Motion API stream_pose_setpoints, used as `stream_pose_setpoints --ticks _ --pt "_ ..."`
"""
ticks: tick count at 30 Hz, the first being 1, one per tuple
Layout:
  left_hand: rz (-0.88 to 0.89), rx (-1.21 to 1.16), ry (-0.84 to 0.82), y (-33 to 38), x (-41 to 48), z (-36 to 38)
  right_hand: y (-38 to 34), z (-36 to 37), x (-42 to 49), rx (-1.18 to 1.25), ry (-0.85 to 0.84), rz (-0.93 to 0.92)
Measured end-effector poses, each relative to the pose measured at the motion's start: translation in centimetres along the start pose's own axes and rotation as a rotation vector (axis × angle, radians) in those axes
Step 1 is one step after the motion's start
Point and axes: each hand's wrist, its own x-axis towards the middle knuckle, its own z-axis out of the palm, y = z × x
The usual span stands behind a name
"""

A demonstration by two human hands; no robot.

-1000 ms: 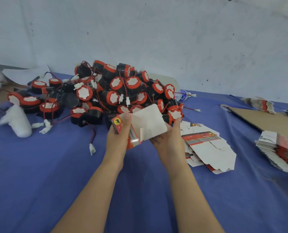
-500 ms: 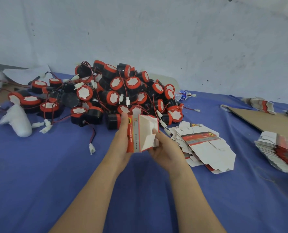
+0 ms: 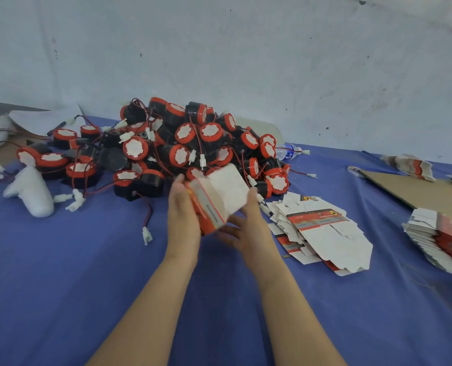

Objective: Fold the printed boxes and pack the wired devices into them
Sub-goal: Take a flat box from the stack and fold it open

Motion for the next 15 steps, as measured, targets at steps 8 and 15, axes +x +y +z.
stream_pose_setpoints --ticks 8,15 --pt "0.196 0.606 -0.163 -1.8 -1.2 0.3 1.0 -0.9 0.4 -0.479 0.275 -0.405" --pt "-0.252 0.049 0.017 -1.0 0.0 0.6 0.1 -1.2 0.4 0.078 0.29 -0.149"
